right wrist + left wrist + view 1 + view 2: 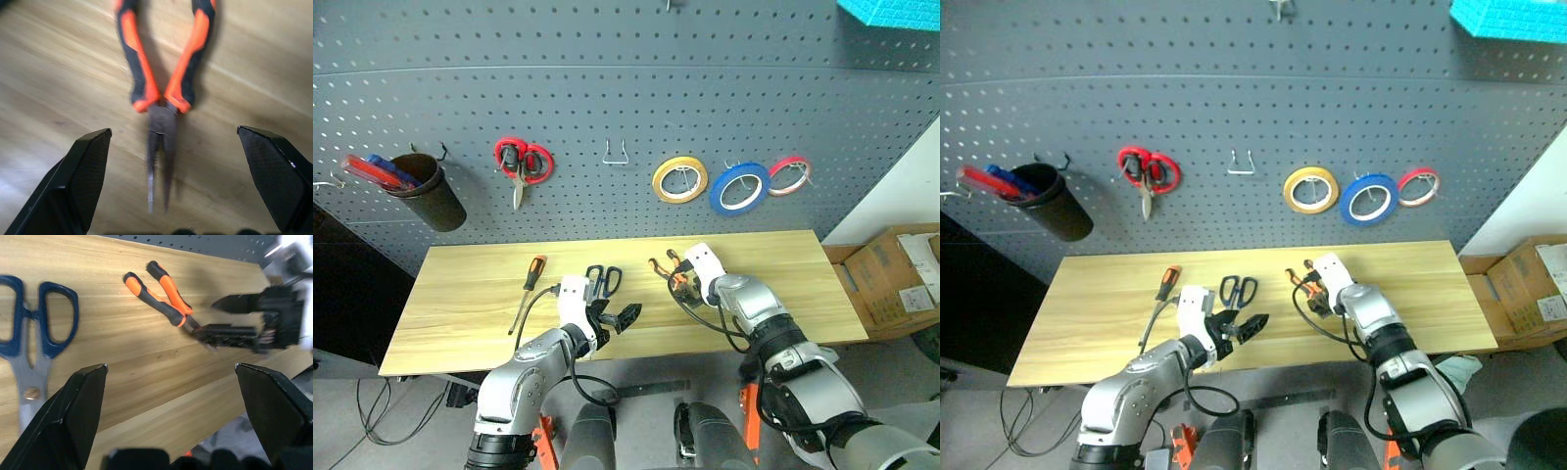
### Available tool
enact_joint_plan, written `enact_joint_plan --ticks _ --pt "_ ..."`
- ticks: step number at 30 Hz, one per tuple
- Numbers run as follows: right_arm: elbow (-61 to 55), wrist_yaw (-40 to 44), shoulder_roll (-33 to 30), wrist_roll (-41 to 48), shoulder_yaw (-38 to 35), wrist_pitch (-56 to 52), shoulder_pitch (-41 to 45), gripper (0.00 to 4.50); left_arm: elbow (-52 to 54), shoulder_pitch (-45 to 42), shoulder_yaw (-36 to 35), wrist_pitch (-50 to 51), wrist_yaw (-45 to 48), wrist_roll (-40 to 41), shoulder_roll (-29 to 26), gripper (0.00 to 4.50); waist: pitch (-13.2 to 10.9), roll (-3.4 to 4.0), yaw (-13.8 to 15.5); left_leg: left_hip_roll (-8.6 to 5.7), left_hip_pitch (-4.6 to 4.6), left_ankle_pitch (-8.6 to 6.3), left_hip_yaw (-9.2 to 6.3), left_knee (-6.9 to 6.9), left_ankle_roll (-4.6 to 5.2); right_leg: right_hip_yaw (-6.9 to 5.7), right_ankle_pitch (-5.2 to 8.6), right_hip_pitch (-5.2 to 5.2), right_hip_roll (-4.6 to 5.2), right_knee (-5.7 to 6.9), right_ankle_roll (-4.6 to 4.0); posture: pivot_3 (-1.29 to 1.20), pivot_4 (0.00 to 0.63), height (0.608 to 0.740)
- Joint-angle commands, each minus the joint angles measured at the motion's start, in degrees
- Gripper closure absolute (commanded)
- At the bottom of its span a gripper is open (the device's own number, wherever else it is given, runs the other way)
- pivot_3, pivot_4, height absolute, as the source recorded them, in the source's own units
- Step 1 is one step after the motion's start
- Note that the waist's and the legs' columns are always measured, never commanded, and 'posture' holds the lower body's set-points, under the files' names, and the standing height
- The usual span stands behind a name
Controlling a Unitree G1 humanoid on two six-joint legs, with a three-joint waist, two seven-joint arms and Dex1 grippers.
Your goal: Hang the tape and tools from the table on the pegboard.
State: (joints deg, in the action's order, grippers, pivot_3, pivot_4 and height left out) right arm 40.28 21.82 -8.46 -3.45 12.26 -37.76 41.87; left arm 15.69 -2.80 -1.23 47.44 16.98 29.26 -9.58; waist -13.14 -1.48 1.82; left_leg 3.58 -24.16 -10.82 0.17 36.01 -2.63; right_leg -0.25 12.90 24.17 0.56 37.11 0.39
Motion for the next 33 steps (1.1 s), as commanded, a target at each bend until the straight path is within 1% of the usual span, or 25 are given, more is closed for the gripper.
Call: enact_joint_plan --ticks 1,7,15,20,23,25,28,29,30,33 --pt "5.1 -1.1 0.7 -0.1 -1.6 3.4 3.2 0.03 3.0 -0.2 -0.6 0.5 -0.5 1.5 0.9 0.0 -0.7 0.05 0.0 0.01 -0.02 0.0 -0.04 -0.03 0.0 -0.05 0.0 0.02 -0.02 0.0 0.01 0.21 0.301 0.74" --pt "12.8 -1.8 2.7 0.1 -2.6 6.0 7.2 0.03 3.5 -0.5 -0.9 1.1 -0.9 1.7 1.5 0.0 -2.0 0.1 -0.1 0.1 -0.09 -0.01 -0.15 -0.1 0.02 -0.17 0.05 0.09 -0.08 0.01 0.03 0.21 0.319 0.74" --pt "20.7 -2.8 5.5 1.0 -5.6 6.6 12.2 0.03 3.8 -1.0 -1.7 1.4 -1.2 2.3 1.0 0.0 -2.6 0.11 -0.2 0.1 -0.1 -0.02 -0.17 -0.11 0.02 -0.18 0.08 0.11 -0.07 -0.01 0.0 0.23 0.328 0.74" --pt "23.3 -2.9 5.4 0.1 -5.7 8.5 13.2 0.03 3.8 -1.0 -1.7 1.2 -1.4 2.2 1.0 0.0 -2.9 0.08 -0.2 0.1 -0.13 -0.02 -0.18 -0.16 0.01 -0.2 0.09 0.11 -0.05 -0.08 -0.02 0.23 0.324 0.74" --pt "24.1 -2.6 5.1 -0.4 -5.6 9.1 13.4 0.63 3.5 -1.2 -1.8 1.1 -1.3 2.2 0.9 0.0 -2.9 0.08 -0.2 0.09 -0.16 -0.03 -0.17 -0.19 0.01 -0.2 0.1 0.14 -0.04 -0.11 0.0 0.23 0.321 0.74" --pt "24.1 -2.0 4.7 -0.7 -5.3 9.1 13.2 1.27 3.3 -1.6 -1.8 1.4 -1.0 2.5 0.8 0.0 -2.9 0.08 -0.2 0.1 -0.18 -0.03 -0.17 -0.2 0.0 -0.2 0.1 0.17 -0.04 -0.11 0.0 0.22 0.319 0.74" --pt "23.9 -1.5 4.3 -1.2 -5.0 9.4 12.8 2.4 3.0 -2.3 -1.8 1.8 -0.5 3.0 0.8 0.0 -2.9 0.08 -0.2 0.1 -0.19 -0.03 -0.18 -0.22 0.0 -0.22 0.1 0.18 -0.04 -0.12 0.0 0.22 0.311 0.74" --pt "23.7 -1.3 4.2 -1.3 -5.0 9.4 12.7 2.69 2.9 -2.6 -1.8 1.8 -0.5 3.2 0.8 0.0 -2.9 0.08 -0.2 0.1 -0.19 -0.03 -0.18 -0.23 0.0 -0.22 0.1 0.19 -0.04 -0.12 0.0 0.22 0.309 0.74" --pt "23.4 -1.1 4.2 -1.4 -5.0 9.3 12.6 2.77 2.7 -3.0 -1.8 1.8 -0.4 3.3 0.8 0.0 -2.9 0.08 -0.2 0.1 -0.2 -0.03 -0.18 -0.23 0.0 -0.22 0.1 0.2 -0.04 -0.13 0.0 0.21 0.303 0.74" --pt "21.4 0.3 3.9 -1.8 -4.6 9.9 11.8 2.77 2.1 -3.9 -1.7 1.6 -0.1 3.4 0.7 0.0 -2.9 0.07 -0.2 0.1 -0.23 -0.03 -0.18 -0.25 0.0 -0.23 0.11 0.21 -0.04 -0.14 0.02 0.22 0.289 0.74"
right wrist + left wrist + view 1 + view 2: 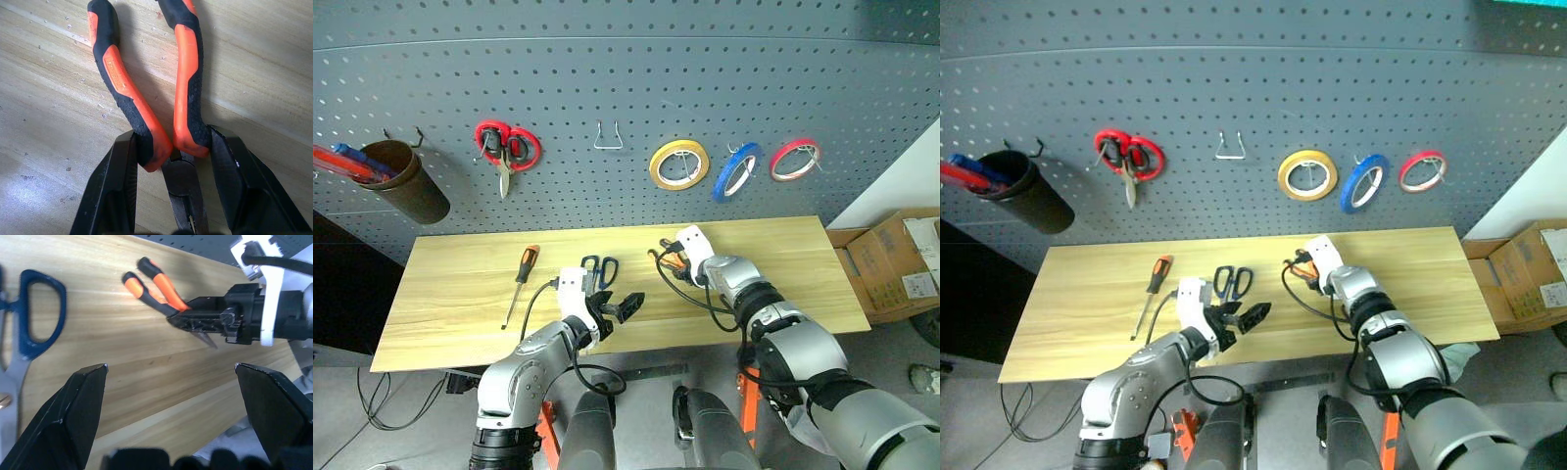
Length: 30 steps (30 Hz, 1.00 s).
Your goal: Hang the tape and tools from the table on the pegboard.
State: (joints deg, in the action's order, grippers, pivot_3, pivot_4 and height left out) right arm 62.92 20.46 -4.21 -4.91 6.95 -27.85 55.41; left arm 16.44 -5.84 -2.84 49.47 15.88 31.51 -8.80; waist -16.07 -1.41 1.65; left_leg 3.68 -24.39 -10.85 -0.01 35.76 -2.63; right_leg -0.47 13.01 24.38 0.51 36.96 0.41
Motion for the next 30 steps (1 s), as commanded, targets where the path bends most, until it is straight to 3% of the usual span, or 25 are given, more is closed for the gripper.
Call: enact_joint_plan --ticks 1,4,8,10,13,18,25,30 --pt "-4.3 2.7 -0.8 -0.3 1.0 -0.2 -2.8 2.77 1.4 -1.2 -0.2 -0.6 1.2 1.2 -0.2 0.0 0.0 -0.01 0.0 0.0 -0.02 0.0 0.0 -0.01 0.0 -0.01 0.0 0.01 0.0 -0.01 0.01 0.22 0.285 0.74" --pt "-15.9 6.5 -2.7 0.3 1.9 -2.1 -7.6 2.77 2.3 -1.6 -0.6 -0.6 1.4 1.6 -0.3 0.0 0.0 -0.02 0.1 -0.01 -0.31 0.0 -0.02 -0.01 0.0 -0.03 0.0 0.29 0.0 0.0 0.04 0.22 0.272 0.74" --pt "-56.7 11.9 -7.3 5.8 1.5 -9.7 -25.4 2.77 7.0 -1.0 -4.9 1.0 3.0 6.8 -1.6 0.0 0.0 -0.02 1.5 -0.01 -0.9 -0.03 -0.05 -0.02 -0.08 -0.04 0.1 0.91 0.0 0.13 0.32 0.2 0.227 0.74" --pt "-75.4 10.5 -5.6 10.3 -0.3 -15.9 -32.8 2.77 10.6 -0.2 -9.0 2.6 3.3 11.9 -2.8 0.0 0.1 -0.02 1.6 0.0 -1.06 -0.07 -0.08 -0.01 -0.15 -0.07 0.15 1.05 0.0 0.16 0.41 0.19 0.206 0.74" --pt "-87.5 6.9 -1.2 13.2 -0.3 -18.8 -35.7 2.77 13.2 -1.0 -14.5 4.8 3.2 21.0 -4.3 0.0 0.2 -0.03 1.0 0.06 -1.31 -0.14 -0.12 0.07 -0.31 -0.08 0.17 1.34 -0.03 0.22 0.44 0.19 0.174 0.74" --pt "-85.9 1.3 7.9 15.0 -1.3 -10.2 -26.9 2.77 11.7 -5.6 -21.5 6.1 -1.0 35.9 -6.5 0.0 0.8 -0.23 1.4 0.05 -1.3 0.11 -0.41 0.21 -0.7 -0.3 0.02 1.24 -0.11 0.23 0.39 0.19 0.131 0.74" --pt "-64.3 -2.9 10.1 11.9 -4.0 13.1 -8.6 2.77 5.7 -10.1 -21.5 2.9 -3.6 35.4 -9.4 0.0 3.2 -1.28 2.1 -0.14 -1.15 0.23 -0.38 0.36 -0.76 -0.18 -0.31 0.82 -0.04 -0.09 0.42 0.21 0.104 0.74" --pt "-44.9 -8.9 10.0 10.2 -7.5 28.2 4.1 2.77 4.8 -10.4 -19.7 1.2 -3.7 33.2 -10.7 0.0 3.5 -1.37 2.7 -0.05 -1.04 0.28 -0.36 0.3 -0.82 -0.17 -0.48 0.83 -0.11 0.04 0.11 0.24 0.102 0.74"
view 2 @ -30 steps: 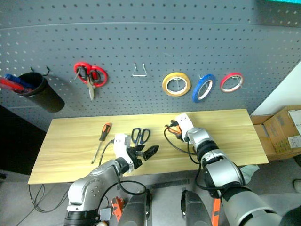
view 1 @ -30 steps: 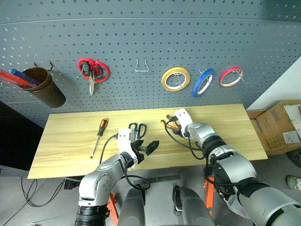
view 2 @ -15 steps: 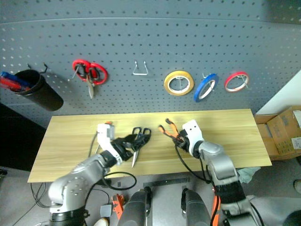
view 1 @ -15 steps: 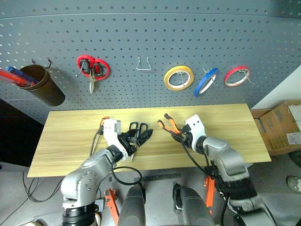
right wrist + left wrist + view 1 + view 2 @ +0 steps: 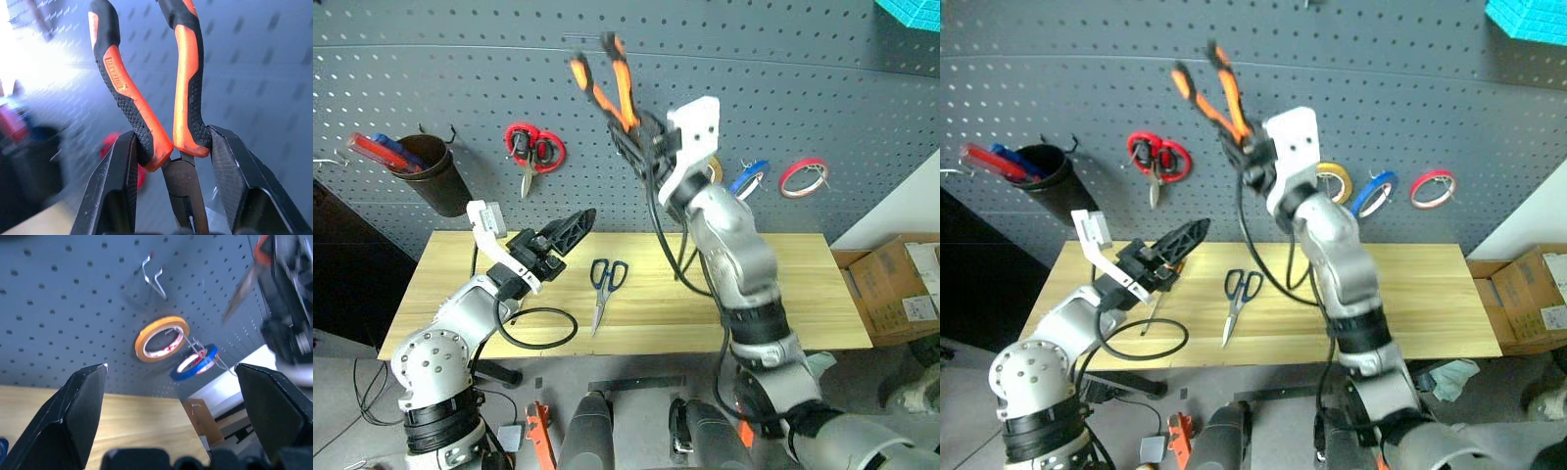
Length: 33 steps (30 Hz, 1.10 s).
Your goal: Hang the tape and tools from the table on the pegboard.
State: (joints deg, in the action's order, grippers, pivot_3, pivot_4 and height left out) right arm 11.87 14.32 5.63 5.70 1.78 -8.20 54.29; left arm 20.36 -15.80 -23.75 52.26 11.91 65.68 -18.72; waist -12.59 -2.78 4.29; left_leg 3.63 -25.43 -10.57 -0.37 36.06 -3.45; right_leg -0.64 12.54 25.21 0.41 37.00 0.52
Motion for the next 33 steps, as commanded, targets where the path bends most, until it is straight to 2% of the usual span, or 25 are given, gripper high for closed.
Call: enact_joint_plan --ticks 1,8,14,21,27,29,33 --pt "9.6 -3.4 0.0 -0.5 -2.8 10.9 7.2 2.77 1.0 -0.4 1.3 -1.8 0.0 -0.8 -0.6 0.0 0.0 0.0 0.1 0.02 0.0 0.01 0.0 -0.03 -0.01 0.0 -0.01 0.01 -0.02 0.0 -0.02 0.25 0.106 0.74" --pt "33.4 -4.0 0.4 2.1 -7.1 21.8 17.9 2.77 3.0 0.7 2.5 -2.6 -2.0 0.5 0.2 0.0 0.0 0.0 0.3 0.06 0.01 0.01 0.02 -0.07 -0.01 0.03 -0.03 0.02 -0.03 0.06 -0.06 0.28 0.125 0.74" --pt "46.6 -3.7 0.9 3.8 -9.7 22.6 19.4 2.77 4.0 1.4 2.5 -2.4 -3.4 1.8 -0.5 0.0 0.0 0.01 0.3 0.07 0.35 0.02 0.04 -0.06 0.0 0.06 -0.04 -0.27 -0.02 0.14 -0.08 0.31 0.148 0.74" --pt "52.2 -5.4 1.0 2.5 -9.7 21.2 14.8 2.77 5.5 2.8 2.9 -2.3 -5.2 2.8 -1.2 0.0 0.0 0.04 0.7 0.05 0.88 0.15 -0.05 -0.03 0.22 -0.02 0.17 -0.93 0.01 0.05 -0.46 0.33 0.157 0.74" --pt "49.0 -5.8 0.4 -1.0 -6.3 17.4 9.3 2.77 4.8 2.7 3.3 -2.6 -5.3 3.1 -2.2 0.0 0.0 0.09 1.7 0.06 1.0 0.18 -0.05 -0.08 0.26 -0.03 0.18 -1.01 0.0 0.06 -0.53 0.32 0.159 0.74" --pt "46.8 -4.6 0.2 -1.3 -5.6 16.5 8.1 2.06 4.1 2.0 3.7 -2.7 -5.1 2.6 -2.3 0.0 0.0 0.08 1.9 0.06 1.01 0.18 -0.04 -0.11 0.26 -0.02 0.19 -1.01 0.0 0.04 -0.54 0.31 0.158 0.74" --pt "43.4 -4.9 -0.5 -2.0 -4.7 14.3 7.1 0.94 2.4 0.6 4.5 -3.1 -4.6 1.4 -2.3 0.0 0.0 0.11 2.0 0.06 0.98 0.17 0.02 -0.11 0.25 0.0 0.19 -1.02 0.01 -0.01 -0.55 0.28 0.157 0.74"
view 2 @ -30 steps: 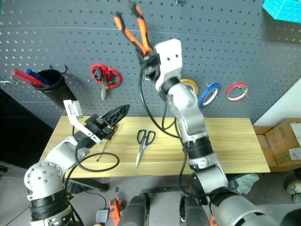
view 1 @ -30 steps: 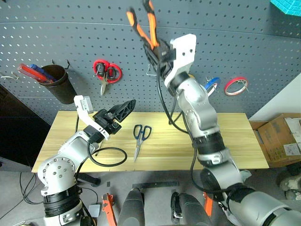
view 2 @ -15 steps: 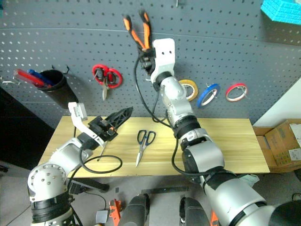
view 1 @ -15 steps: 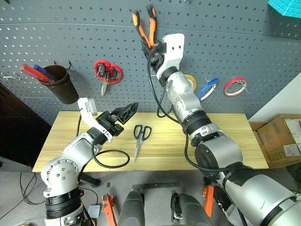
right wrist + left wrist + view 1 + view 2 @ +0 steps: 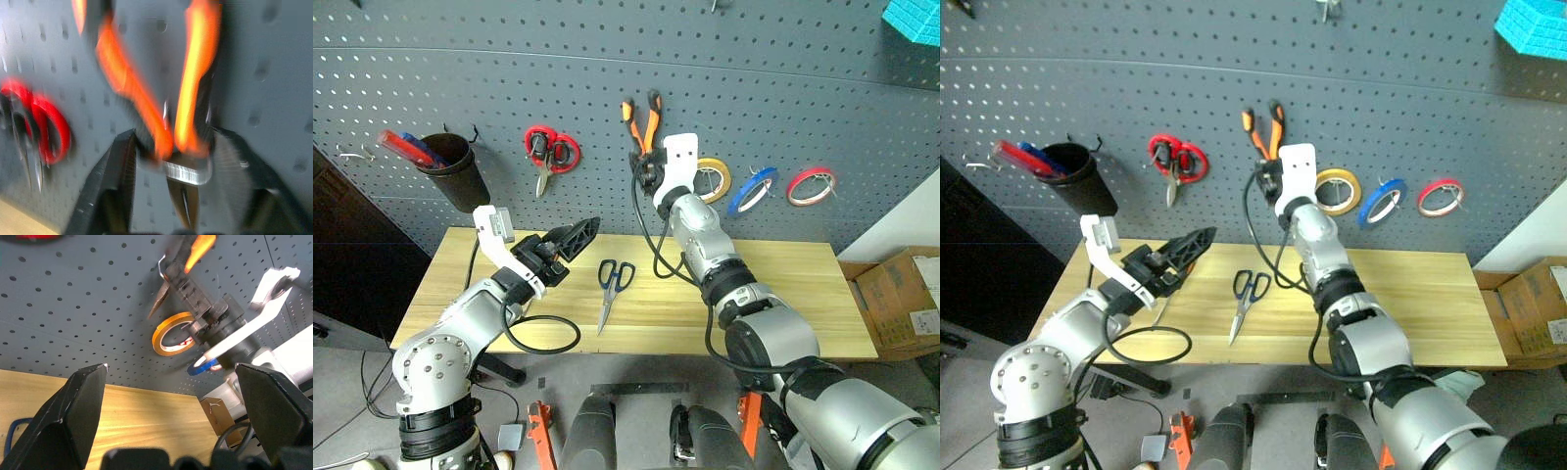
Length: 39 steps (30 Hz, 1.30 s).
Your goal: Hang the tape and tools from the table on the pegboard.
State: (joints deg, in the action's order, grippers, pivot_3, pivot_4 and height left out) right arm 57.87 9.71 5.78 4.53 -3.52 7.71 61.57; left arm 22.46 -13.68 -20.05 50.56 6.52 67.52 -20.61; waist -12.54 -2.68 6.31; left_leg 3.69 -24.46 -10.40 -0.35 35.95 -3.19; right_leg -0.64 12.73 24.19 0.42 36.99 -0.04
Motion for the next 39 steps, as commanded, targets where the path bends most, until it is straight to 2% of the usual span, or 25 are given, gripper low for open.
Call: enact_joint_plan --ticks 1,3,6,9,12,16,20,25,31,39 --pt "-3.5 -0.3 -0.9 -0.9 0.8 -2.4 -0.5 0.62 -0.2 -1.8 1.1 -1.6 0.9 -1.1 -0.4 0.0 0.0 0.03 0.0 0.0 -0.05 0.0 0.03 0.0 0.0 0.02 -0.01 0.07 0.0 0.0 0.0 0.28 0.157 0.74" --pt "-5.9 0.5 -1.3 -1.0 1.2 -4.1 -1.7 0.03 -1.1 -2.2 1.8 -2.2 0.9 -3.1 -0.6 0.0 0.0 0.03 -0.1 0.01 -0.13 0.0 0.04 0.0 0.0 0.02 -0.06 0.16 -0.01 0.02 0.09 0.27 0.157 0.74" --pt "-14.4 3.4 -3.0 -1.0 2.6 -8.5 -6.2 0.03 -3.3 -2.3 5.0 -3.6 0.3 -10.9 -2.2 0.0 0.0 0.03 -0.2 0.03 -0.16 0.0 0.03 -0.04 0.0 0.01 -0.17 0.2 -0.04 0.01 0.28 0.25 0.161 0.74" --pt "-30.6 8.5 -6.1 -0.1 5.8 -17.5 -14.8 0.03 -7.1 -2.4 9.6 -5.6 -0.7 -20.4 -4.0 0.0 0.0 0.05 -0.2 0.01 -0.16 -0.01 0.02 -0.16 0.0 0.0 -0.08 0.2 -0.04 -0.01 0.34 0.23 0.171 0.74" --pt "-50.5 17.4 -12.8 2.3 10.5 -28.4 -25.0 0.03 -10.8 -2.2 18.2 -6.2 0.3 -30.9 -6.7 0.0 -0.1 0.24 -0.1 -0.01 -0.23 -0.04 0.02 -0.2 -0.03 -0.01 -0.01 0.24 -0.01 -0.05 0.35 0.2 0.185 0.74" --pt "-63.5 27.0 -22.2 3.3 15.0 -32.6 -32.5 0.03 -15.9 -3.1 22.9 -7.2 0.5 -37.2 -4.1 0.0 -0.4 0.65 -0.8 -0.07 -0.32 -0.08 0.28 -0.16 -0.06 0.17 0.02 0.44 0.09 -0.04 0.4 0.16 0.207 0.74" --pt "-65.7 35.3 -30.9 1.9 17.5 -24.7 -38.7 0.03 -22.9 -5.0 28.1 -8.9 1.9 -43.3 0.0 0.0 -0.4 0.68 -1.8 0.02 -0.28 -0.07 0.25 -0.13 -0.06 0.12 0.15 0.49 0.0 0.05 0.2 0.13 0.231 0.74" --pt "-60.9 41.7 -38.6 -2.3 20.1 -9.9 -43.4 0.03 -30.4 -6.6 29.6 -8.3 -4.2 -51.4 5.2 0.0 -0.6 0.71 -3.0 0.01 -0.3 -0.08 0.32 -0.08 -0.04 0.22 0.14 0.5 -0.02 0.01 0.23 0.08 0.251 0.74" --pt "-57.8 43.2 -39.0 -3.1 19.9 -5.2 -42.6 0.03 -28.8 -4.1 29.9 -5.1 -7.8 -57.2 7.9 0.0 -1.0 0.73 -4.9 0.02 -0.29 -0.09 0.3 -0.08 -0.03 0.23 0.04 0.5 -0.02 0.04 0.41 0.05 0.271 0.74" --pt "-57.9 43.8 -38.5 -3.0 19.8 -5.4 -41.7 0.03 -31.4 -3.8 27.3 -2.0 -8.5 -59.5 11.0 0.0 -1.6 0.9 -5.0 -0.02 -0.28 -0.09 0.31 0.0 -0.04 0.24 0.04 0.48 0.01 0.07 0.41 0.04 0.28 0.74"
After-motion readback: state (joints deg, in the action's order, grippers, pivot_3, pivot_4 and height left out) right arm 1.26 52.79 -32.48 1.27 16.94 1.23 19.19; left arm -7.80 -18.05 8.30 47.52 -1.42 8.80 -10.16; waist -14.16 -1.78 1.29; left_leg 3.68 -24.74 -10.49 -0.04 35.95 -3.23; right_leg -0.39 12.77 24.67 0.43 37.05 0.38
